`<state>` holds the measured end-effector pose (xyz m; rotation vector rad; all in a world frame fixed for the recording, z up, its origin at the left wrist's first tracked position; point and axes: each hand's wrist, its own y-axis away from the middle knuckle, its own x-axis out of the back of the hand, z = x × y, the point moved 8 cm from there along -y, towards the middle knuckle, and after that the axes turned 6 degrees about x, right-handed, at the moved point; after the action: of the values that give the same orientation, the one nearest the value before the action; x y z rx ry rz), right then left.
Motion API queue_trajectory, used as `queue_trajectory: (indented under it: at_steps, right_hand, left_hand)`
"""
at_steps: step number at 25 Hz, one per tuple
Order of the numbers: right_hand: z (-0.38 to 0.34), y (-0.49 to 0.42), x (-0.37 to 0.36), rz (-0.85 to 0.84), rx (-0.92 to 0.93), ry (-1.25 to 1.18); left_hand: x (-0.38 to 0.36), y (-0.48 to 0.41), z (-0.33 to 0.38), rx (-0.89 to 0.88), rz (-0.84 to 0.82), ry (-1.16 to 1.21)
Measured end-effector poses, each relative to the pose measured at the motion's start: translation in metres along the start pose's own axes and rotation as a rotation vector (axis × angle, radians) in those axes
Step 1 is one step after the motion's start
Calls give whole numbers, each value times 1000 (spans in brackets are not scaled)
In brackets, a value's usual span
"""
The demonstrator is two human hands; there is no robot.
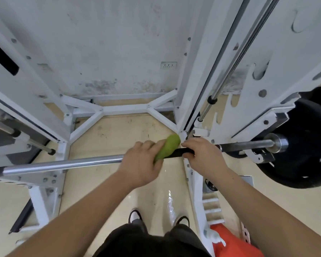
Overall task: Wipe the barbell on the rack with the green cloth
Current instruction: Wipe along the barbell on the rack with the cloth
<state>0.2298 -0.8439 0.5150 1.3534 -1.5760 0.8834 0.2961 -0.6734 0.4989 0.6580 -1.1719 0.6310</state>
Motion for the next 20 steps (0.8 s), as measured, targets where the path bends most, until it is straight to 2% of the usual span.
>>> queue_trajectory:
  at_steps: [3, 5, 8, 11, 13, 15, 17, 18, 20]
  right_hand:
    - [44, 8, 25, -13, -24, 155]
    - [85, 13, 36, -100, -111, 232]
    - [117, 18, 42, -119, -110, 272]
    - [121, 14, 41, -63, -5, 239]
    - [127, 12, 41, -41, 58, 165]
    - [133, 12, 41, -9, 85, 124]
    - [139, 15, 41, 21, 75, 68]
    - [140, 15, 41, 29, 67, 40]
    - [144, 12, 40, 23, 54, -4]
  left_hand:
    - [-1, -2, -46, 211, -26, -39]
    - [-5, -12, -21, 313, 4, -50]
    - [-20, -28, 61, 249, 74, -111]
    - [-21, -28, 79, 164, 109, -70]
    - [-18, -24, 58, 222, 71, -51]
    - [-17, -22, 45, 378, 91, -45]
    - [-17, -30, 74, 487, 143, -97]
    - [-25, -37, 101, 466, 150, -123]
    - [-39, -49, 154, 296, 171, -77]
